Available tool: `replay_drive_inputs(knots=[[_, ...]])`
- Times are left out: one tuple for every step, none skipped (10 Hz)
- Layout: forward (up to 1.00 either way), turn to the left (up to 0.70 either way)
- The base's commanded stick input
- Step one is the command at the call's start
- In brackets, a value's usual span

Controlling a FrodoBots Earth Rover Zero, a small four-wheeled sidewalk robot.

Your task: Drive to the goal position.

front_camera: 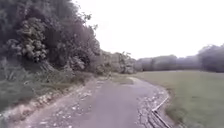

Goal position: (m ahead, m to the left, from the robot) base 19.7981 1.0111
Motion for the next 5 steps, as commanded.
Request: replay_drive_inputs(knots=[[1.0,0.0],[1.0,0.0],[1.0,0.0],[1.0,0.0],[1.0,0.0]])
